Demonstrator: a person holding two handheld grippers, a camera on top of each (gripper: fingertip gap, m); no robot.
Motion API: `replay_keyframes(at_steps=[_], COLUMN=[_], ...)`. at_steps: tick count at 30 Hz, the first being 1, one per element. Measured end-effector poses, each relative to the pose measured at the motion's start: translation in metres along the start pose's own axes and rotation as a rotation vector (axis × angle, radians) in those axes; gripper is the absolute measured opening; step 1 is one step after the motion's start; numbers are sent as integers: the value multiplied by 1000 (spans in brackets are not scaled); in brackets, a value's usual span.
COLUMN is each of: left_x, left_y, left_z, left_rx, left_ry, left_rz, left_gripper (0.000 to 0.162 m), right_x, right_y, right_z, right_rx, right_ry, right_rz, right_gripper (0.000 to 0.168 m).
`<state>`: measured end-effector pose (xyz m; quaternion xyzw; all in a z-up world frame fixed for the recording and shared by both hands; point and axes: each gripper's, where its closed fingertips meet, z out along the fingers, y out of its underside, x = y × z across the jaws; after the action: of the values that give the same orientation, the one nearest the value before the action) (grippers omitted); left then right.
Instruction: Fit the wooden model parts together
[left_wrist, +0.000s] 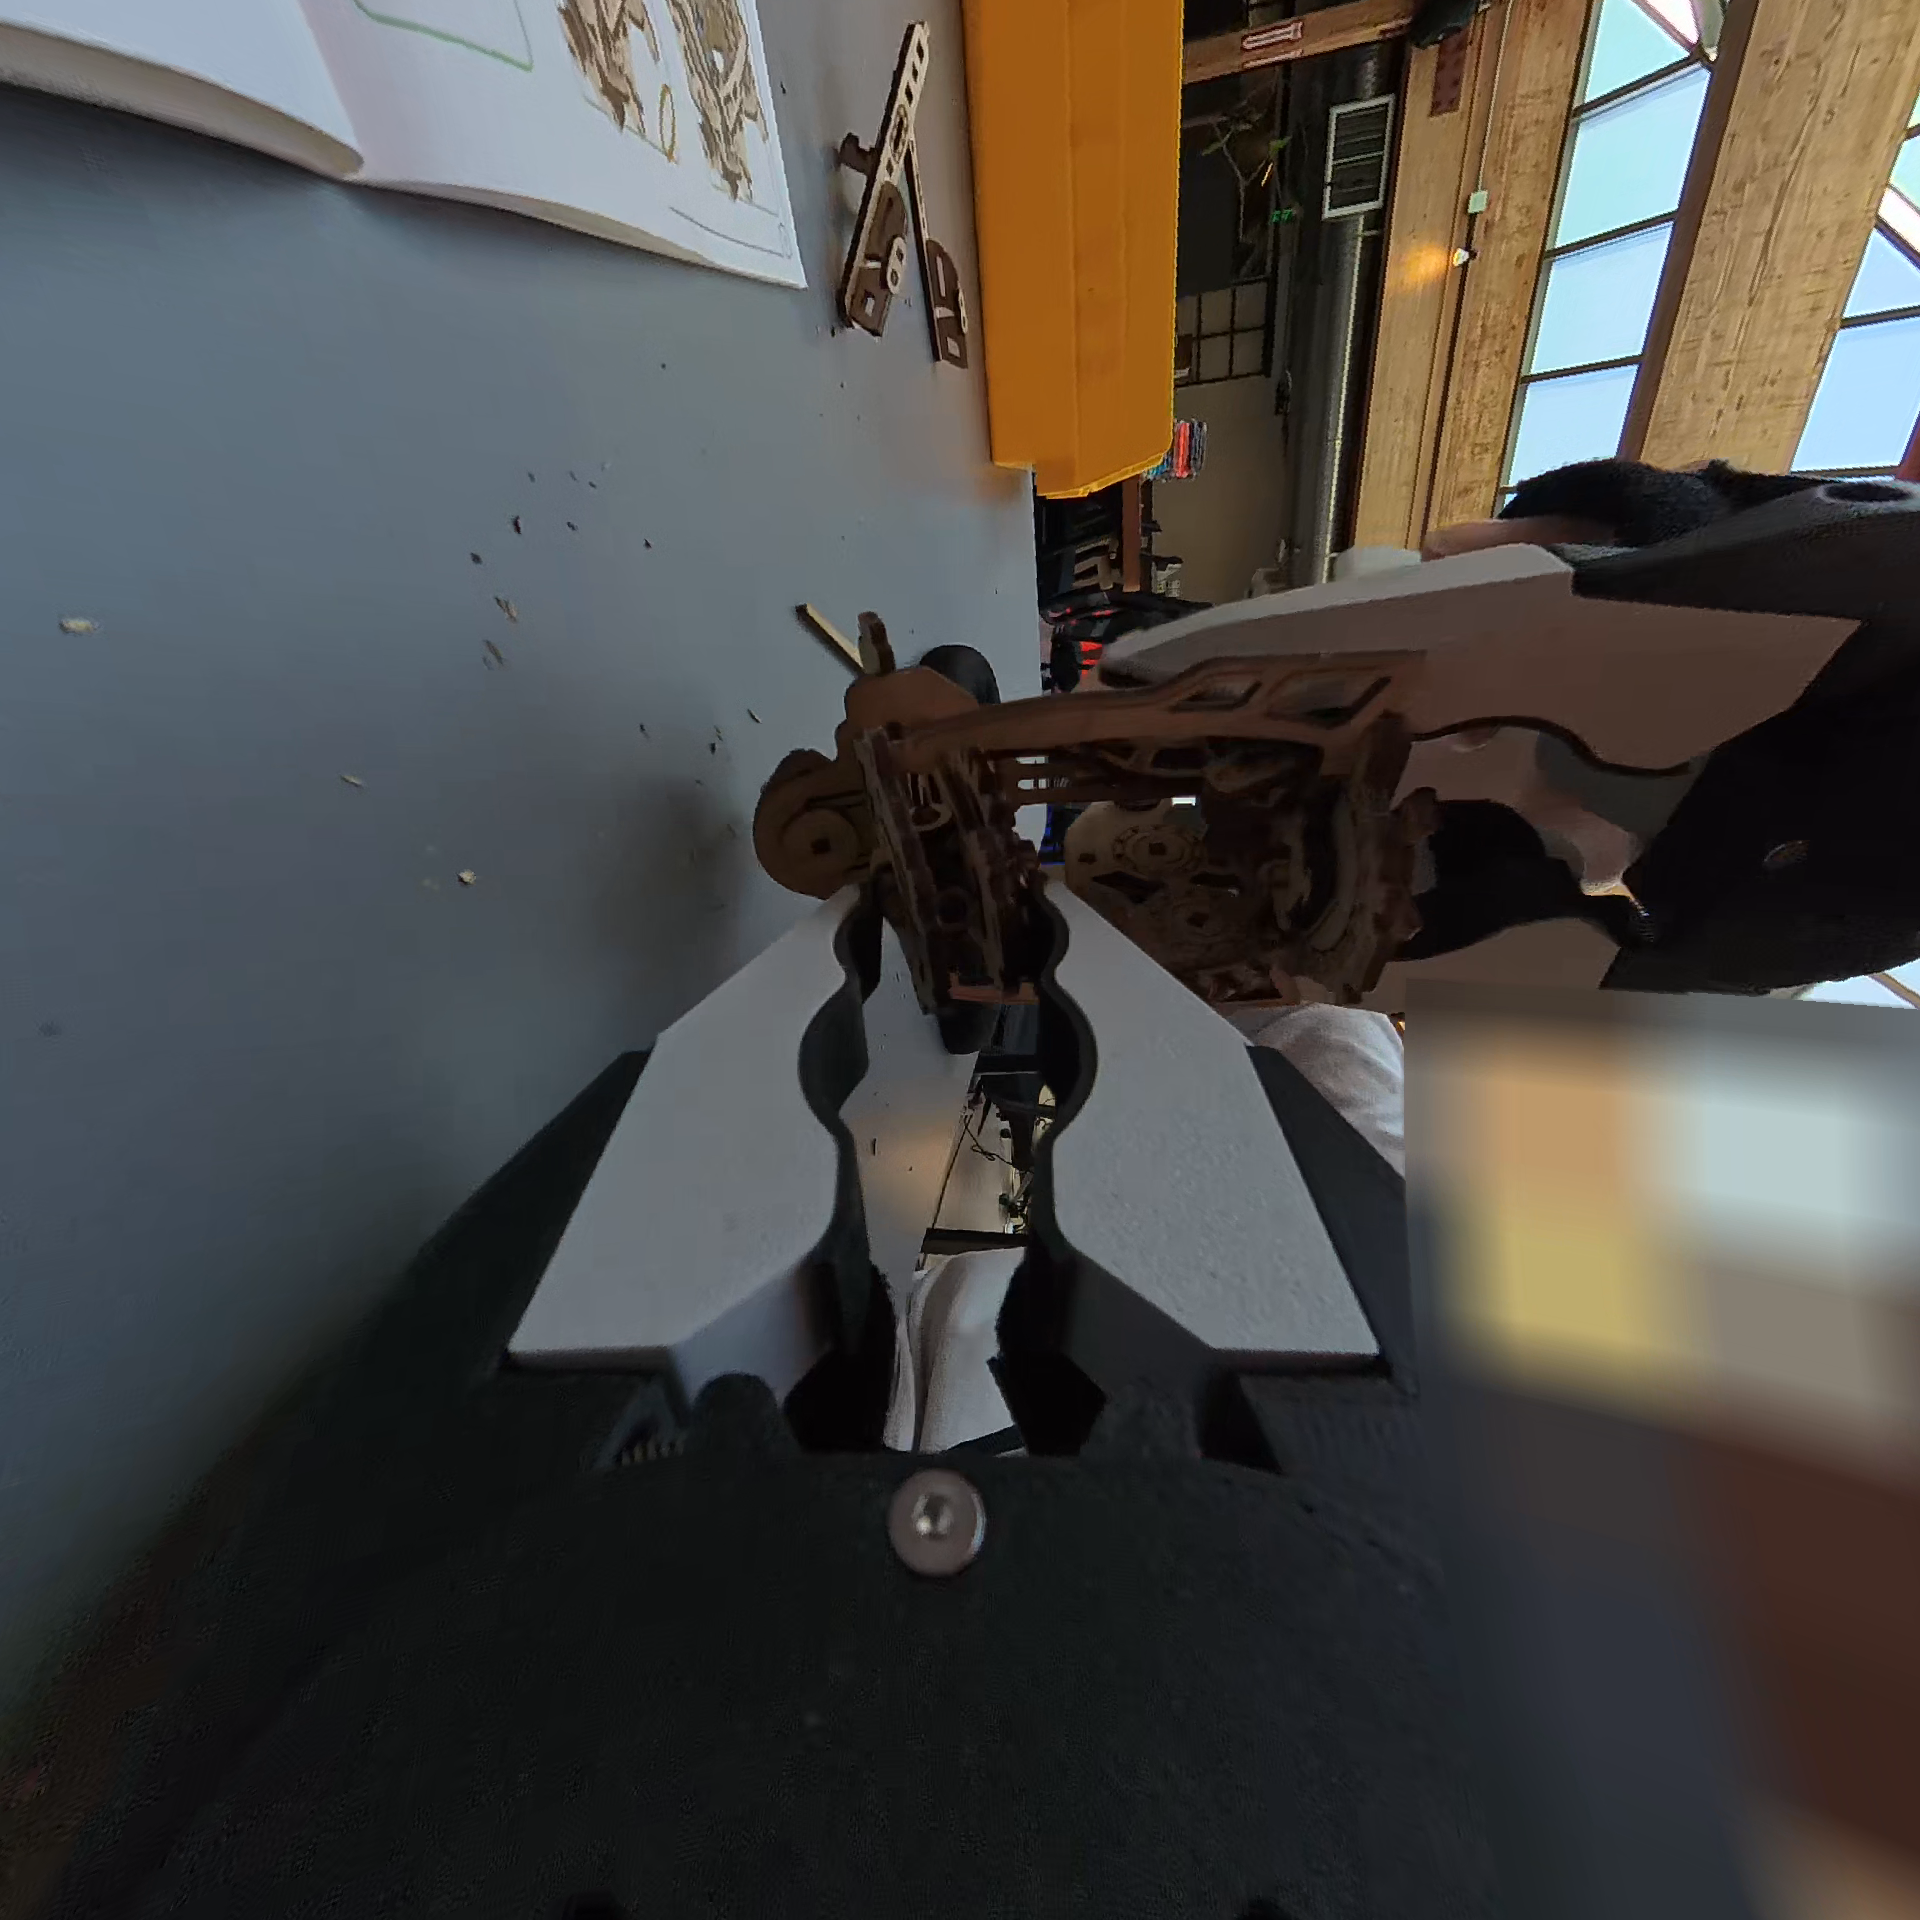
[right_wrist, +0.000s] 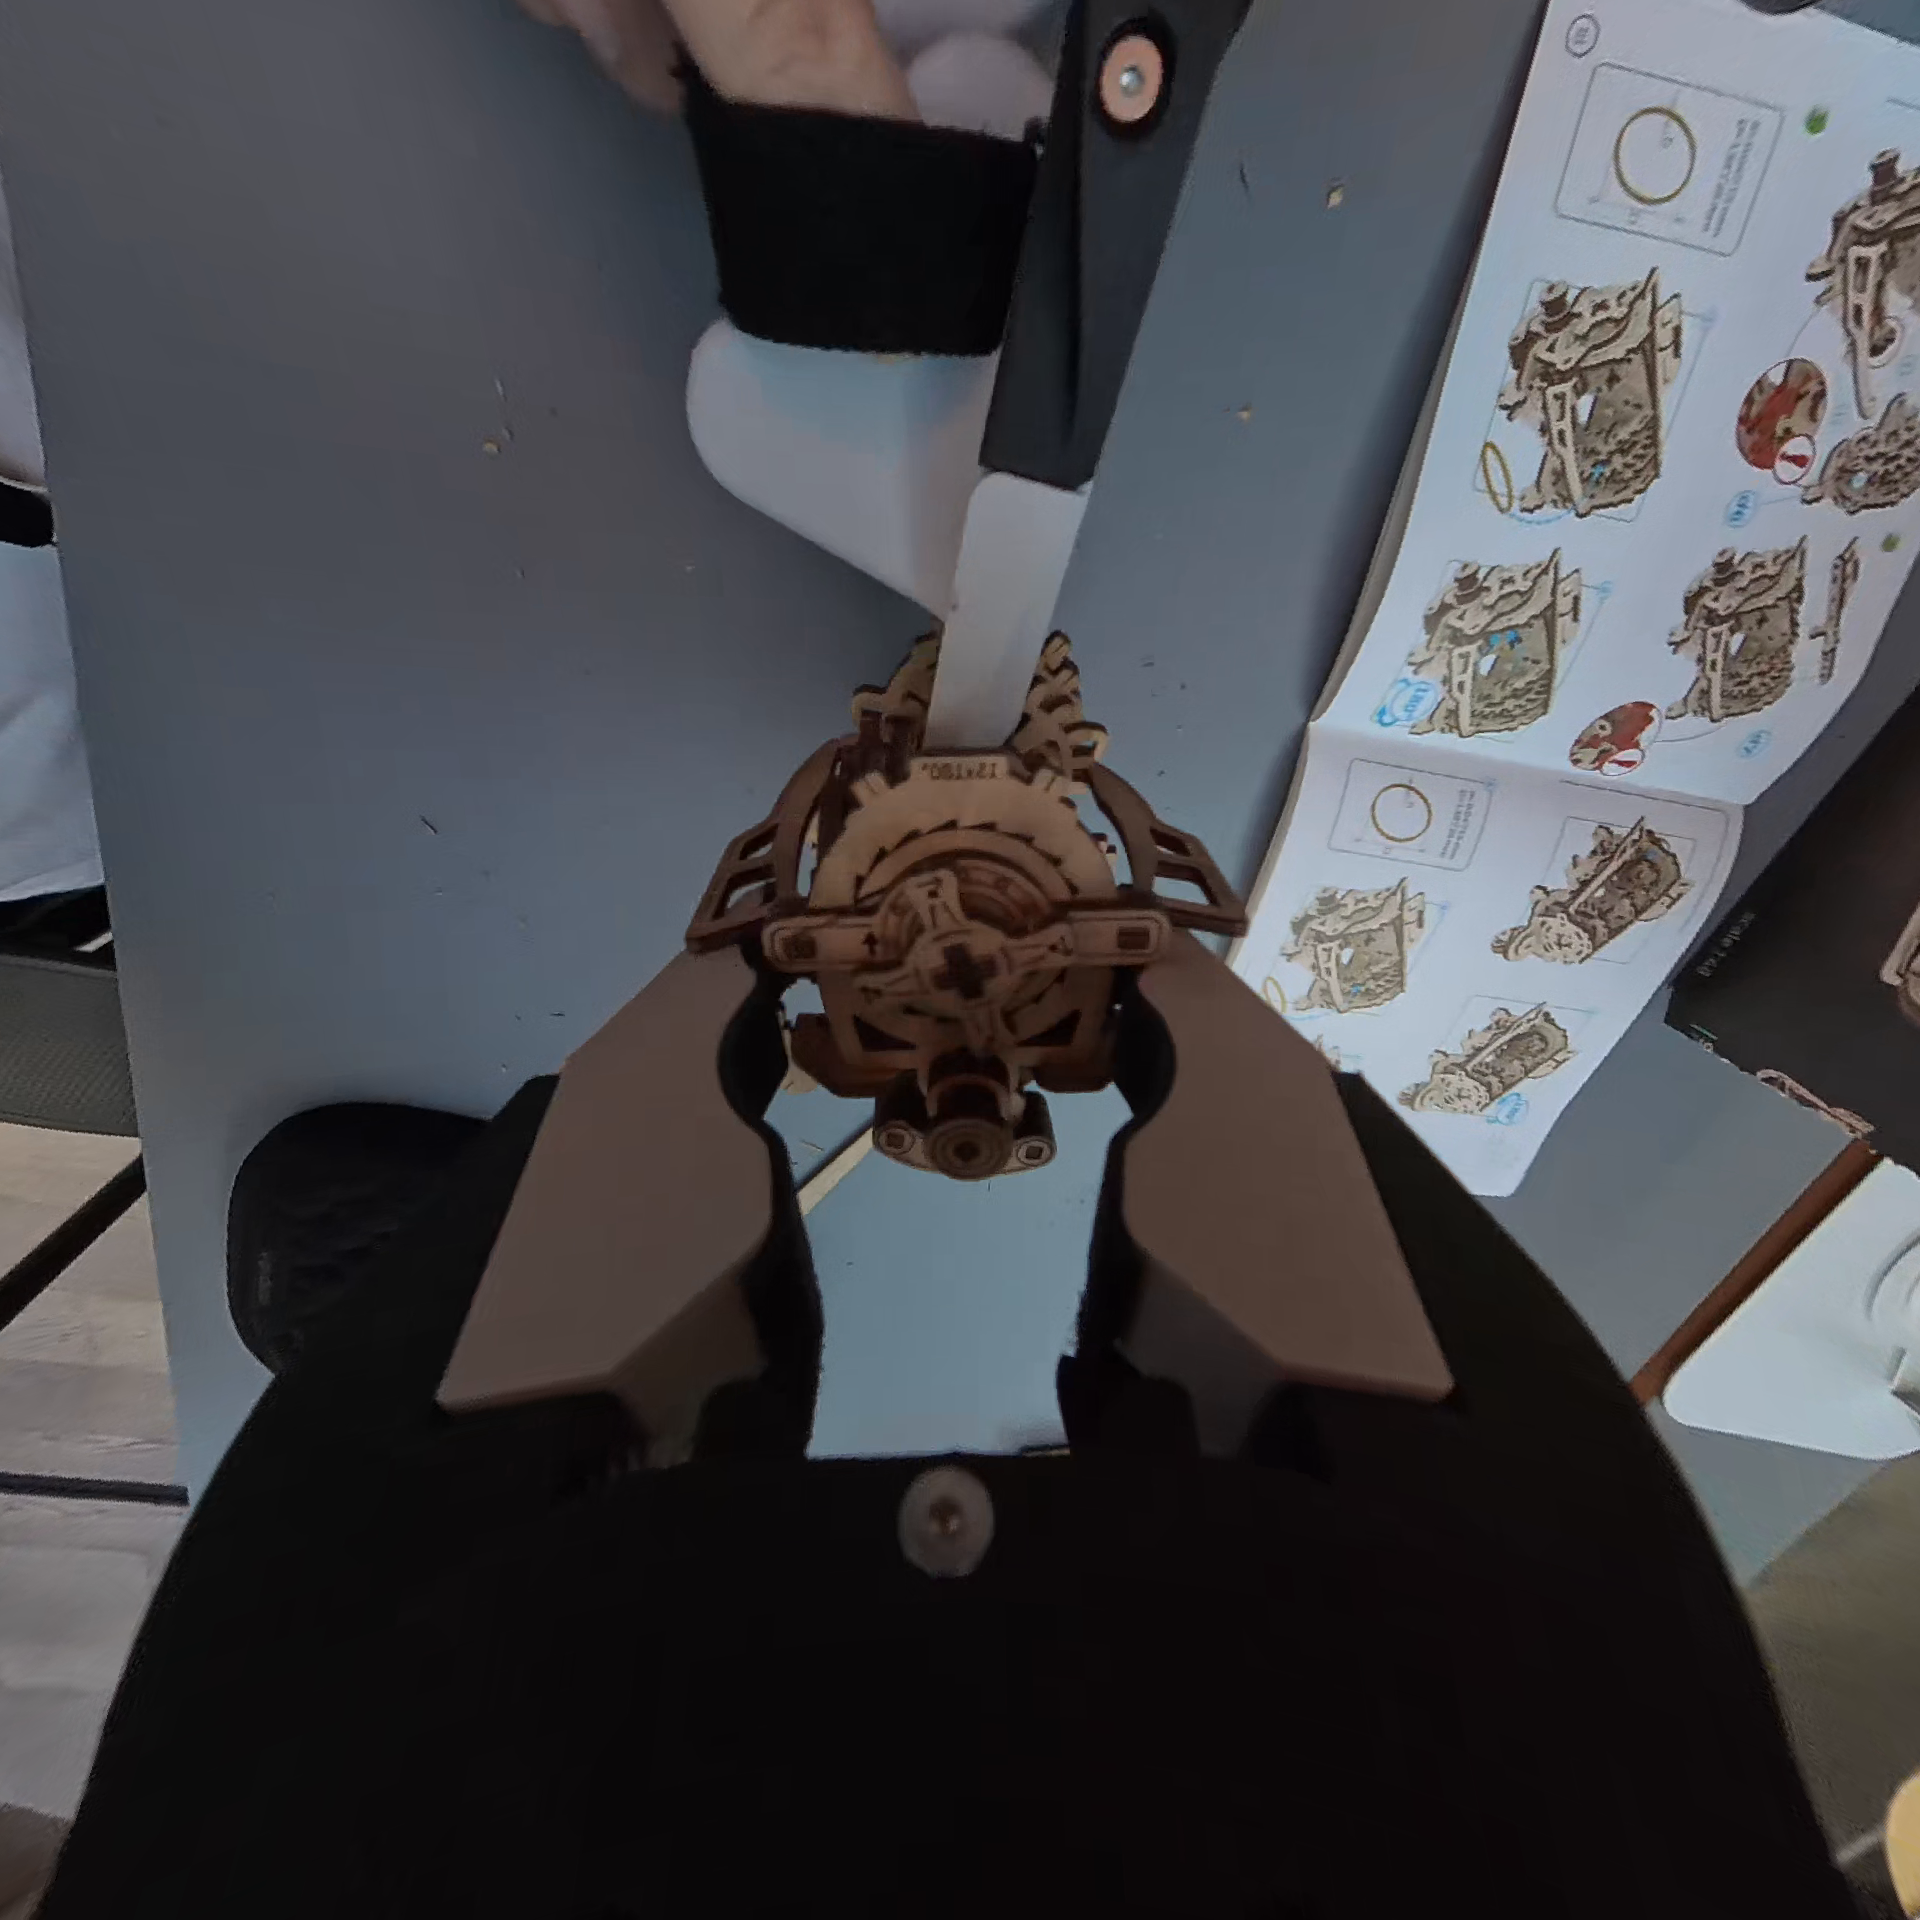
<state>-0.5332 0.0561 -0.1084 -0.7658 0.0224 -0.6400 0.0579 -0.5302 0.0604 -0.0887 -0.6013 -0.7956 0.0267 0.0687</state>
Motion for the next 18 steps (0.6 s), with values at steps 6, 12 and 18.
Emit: replay_keyframes(at_steps=[6,12,18], left_x=[11,32,50], left_y=[6,6,3], left_z=[0,-4,-11], left_rx=[-34,-81,-119], left_ry=[95,201,275], left_rz=[-50,-131,-178], left_gripper=[26,26,26], right_x=[-4,2,7], right_y=[-6,-10,-17], right_z=[-12,-35,-54], right_rx=[194,308,314], right_ry=[-102,-242,-266], right_rz=[103,260,325], right_gripper=[60,60,60])
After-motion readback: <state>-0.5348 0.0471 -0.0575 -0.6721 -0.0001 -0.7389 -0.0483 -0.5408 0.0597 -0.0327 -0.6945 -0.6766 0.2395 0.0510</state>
